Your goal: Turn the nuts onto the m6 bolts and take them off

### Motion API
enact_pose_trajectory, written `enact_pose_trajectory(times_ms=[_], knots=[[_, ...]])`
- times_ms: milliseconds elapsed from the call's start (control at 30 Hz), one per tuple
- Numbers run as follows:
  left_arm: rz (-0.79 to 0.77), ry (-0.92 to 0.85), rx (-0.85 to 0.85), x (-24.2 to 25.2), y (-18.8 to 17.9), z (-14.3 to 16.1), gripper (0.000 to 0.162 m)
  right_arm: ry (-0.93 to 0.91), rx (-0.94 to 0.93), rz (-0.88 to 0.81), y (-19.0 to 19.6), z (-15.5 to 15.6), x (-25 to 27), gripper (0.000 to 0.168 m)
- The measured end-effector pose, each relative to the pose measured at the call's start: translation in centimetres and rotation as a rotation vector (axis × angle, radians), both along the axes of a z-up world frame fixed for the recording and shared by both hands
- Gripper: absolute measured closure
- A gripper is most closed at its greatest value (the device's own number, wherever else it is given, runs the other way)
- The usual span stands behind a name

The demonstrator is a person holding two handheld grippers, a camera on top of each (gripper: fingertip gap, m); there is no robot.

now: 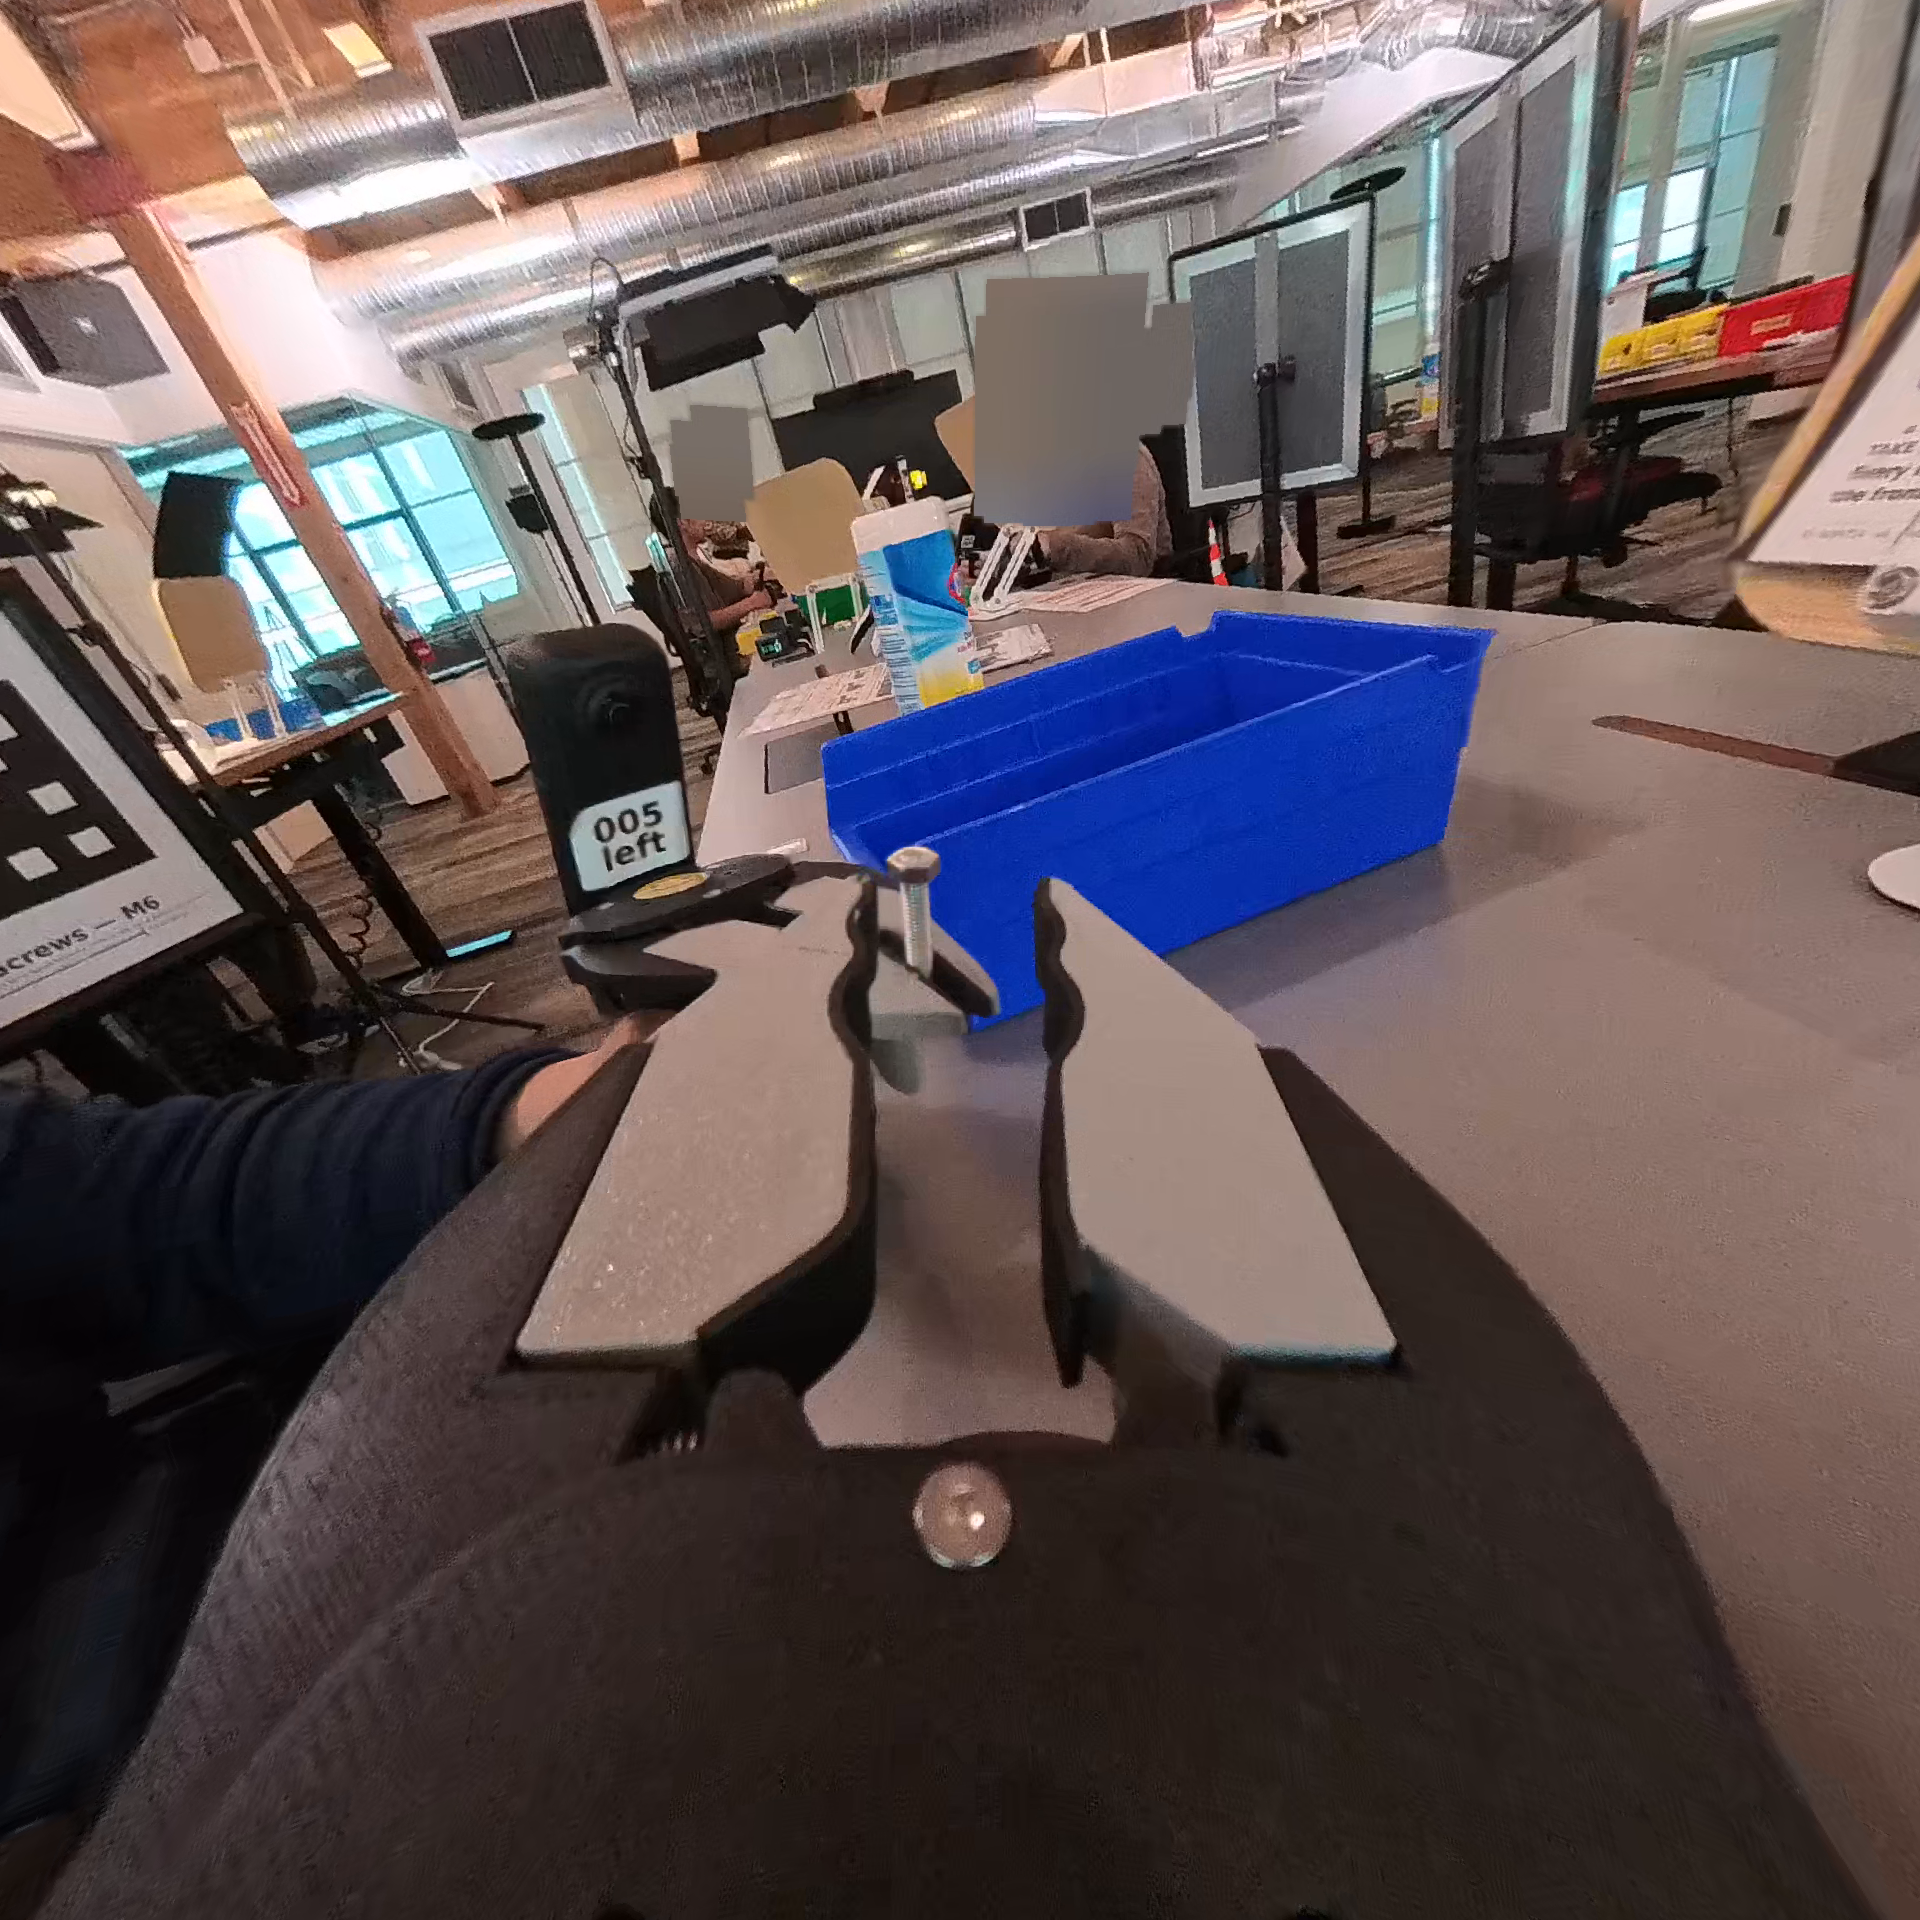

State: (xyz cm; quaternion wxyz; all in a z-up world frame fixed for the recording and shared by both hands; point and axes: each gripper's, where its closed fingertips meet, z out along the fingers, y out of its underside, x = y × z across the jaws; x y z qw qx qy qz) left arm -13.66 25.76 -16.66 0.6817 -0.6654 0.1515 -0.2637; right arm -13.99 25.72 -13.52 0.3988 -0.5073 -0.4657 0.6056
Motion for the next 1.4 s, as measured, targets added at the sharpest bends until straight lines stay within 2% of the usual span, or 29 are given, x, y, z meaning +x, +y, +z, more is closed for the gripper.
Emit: enact_pose_trajectory(times_ms=[133,300,433,667,900,1033,1167,1400], knots=[[-0.001,0.024,0.001,0.4,0.0,-0.2,0.160,-0.036,0.037,0.029,-1.9,-0.7,-1.4,0.140],[0.013,0.024,-0.005,0.0,0.1,-0.3,0.160,-0.018,0.048,-0.016,-1.3,-0.3,-1.1,0.140],[0.008,0.029,-0.010,0.2,0.1,-0.4,0.160,-0.005,0.033,0.019,-1.8,-0.1,-0.9,0.146],[-0.033,0.064,-0.020,1.4,-0.1,-0.9,0.159,-0.029,0.042,0.055,-2.6,-0.6,-1.8,0.141],[0.029,0.061,-0.018,0.1,0.3,-0.8,0.159,-0.026,0.043,0.004,-1.3,-0.6,-0.9,0.142],[0.013,0.055,-0.024,0.2,0.2,-0.9,0.160,-0.021,0.037,0.028,-1.8,-0.5,-1.0,0.145],[-0.021,0.097,-0.016,1.4,-0.1,-1.1,0.159,-0.031,0.045,0.048,-2.6,-0.7,-2.0,0.140],[-0.004,0.069,-0.011,0.7,0.0,-0.8,0.159,-0.027,0.066,0.002,-1.5,-0.7,-0.8,0.142]])
